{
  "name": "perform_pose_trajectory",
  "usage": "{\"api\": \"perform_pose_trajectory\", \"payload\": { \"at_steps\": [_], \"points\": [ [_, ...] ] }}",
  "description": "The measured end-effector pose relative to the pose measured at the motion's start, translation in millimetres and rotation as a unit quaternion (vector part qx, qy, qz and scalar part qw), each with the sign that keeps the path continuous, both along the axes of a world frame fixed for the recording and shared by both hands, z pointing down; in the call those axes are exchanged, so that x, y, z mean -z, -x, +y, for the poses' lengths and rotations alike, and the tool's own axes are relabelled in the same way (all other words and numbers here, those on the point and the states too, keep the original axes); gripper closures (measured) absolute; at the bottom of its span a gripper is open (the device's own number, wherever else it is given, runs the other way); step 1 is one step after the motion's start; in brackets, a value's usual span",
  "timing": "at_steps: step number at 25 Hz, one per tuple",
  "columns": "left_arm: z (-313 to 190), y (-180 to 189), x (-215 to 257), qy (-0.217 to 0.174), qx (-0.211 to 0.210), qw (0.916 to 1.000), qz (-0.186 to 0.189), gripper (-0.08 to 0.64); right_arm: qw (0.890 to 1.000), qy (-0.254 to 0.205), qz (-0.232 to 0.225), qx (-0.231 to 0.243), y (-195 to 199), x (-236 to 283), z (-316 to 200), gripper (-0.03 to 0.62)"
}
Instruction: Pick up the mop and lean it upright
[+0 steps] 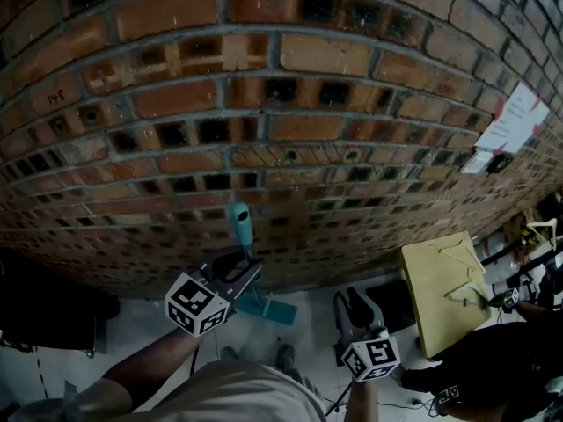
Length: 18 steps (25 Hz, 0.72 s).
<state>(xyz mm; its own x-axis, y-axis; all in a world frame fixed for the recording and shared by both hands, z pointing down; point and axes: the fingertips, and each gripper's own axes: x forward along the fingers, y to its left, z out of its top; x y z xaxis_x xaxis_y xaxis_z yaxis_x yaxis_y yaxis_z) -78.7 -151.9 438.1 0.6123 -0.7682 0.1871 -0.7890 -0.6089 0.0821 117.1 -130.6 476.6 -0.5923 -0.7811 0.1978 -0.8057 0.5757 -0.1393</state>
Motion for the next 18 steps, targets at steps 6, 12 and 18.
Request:
{"api": "perform_pose_trajectory", "payload": {
  "at_steps": [6,12,18],
  "points": [
    [0.1,-18.1,-2.4,-0.011,-0.036,0.9993,-0.005,0.437,0.999,-0.007,0.005,-0.038,-13.9,6.0,11.5,0.482],
    [0.7,-28.2,-11.5,-0.01,-0.056,0.9984,-0.006,0.436,0.998,-0.006,0.013,-0.056,-16.4,11.3,22.8,0.482],
    [-1.1,-35.0,-21.0,-0.003,-0.066,0.9978,-0.003,0.437,0.997,-0.01,0.014,-0.075,-21.2,12.5,31.2,0.482]
  ]
}}
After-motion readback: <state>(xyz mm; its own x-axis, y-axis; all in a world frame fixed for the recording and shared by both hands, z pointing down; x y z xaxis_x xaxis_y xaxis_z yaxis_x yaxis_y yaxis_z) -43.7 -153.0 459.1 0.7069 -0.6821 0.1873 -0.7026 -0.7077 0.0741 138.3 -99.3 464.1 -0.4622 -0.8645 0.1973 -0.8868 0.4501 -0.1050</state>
